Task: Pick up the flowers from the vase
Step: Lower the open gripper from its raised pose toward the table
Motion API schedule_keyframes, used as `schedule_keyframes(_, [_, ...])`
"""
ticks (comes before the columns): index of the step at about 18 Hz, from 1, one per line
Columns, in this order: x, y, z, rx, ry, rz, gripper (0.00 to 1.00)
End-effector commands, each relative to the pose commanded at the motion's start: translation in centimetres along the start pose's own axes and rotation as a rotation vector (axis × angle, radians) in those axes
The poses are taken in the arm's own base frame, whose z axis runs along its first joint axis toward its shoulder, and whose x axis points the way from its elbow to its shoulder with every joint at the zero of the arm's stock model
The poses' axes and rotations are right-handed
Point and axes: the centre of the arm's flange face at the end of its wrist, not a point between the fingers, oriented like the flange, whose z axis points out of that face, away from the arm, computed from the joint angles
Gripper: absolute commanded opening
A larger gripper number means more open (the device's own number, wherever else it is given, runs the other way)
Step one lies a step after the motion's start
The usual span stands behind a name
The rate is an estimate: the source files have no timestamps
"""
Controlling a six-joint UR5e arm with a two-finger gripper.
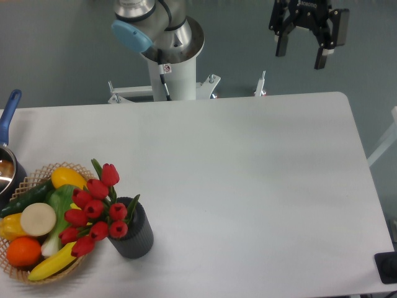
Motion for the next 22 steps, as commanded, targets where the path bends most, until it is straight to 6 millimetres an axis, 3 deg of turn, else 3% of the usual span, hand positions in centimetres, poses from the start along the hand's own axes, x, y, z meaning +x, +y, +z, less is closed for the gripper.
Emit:
schedule_keyframes(10, [1.0,0.1,1.3,0.035,0.018,-0.039,1.00])
schedule_keyframes(16, [3.0,-0.8,2.7,0.176,0.005,-0.352,1.00])
schedule_keyframes(19, [3.6,-1.6,3.2,0.254,0.003,-0.462,0.99])
schedule_keyframes(20, [3.8,-2.2,3.0,0.282,-0.003,-0.496,0.94])
schedule_keyframes(22, [4.3,-2.3,3.6,0.303,-0.030,-0.486,0.97])
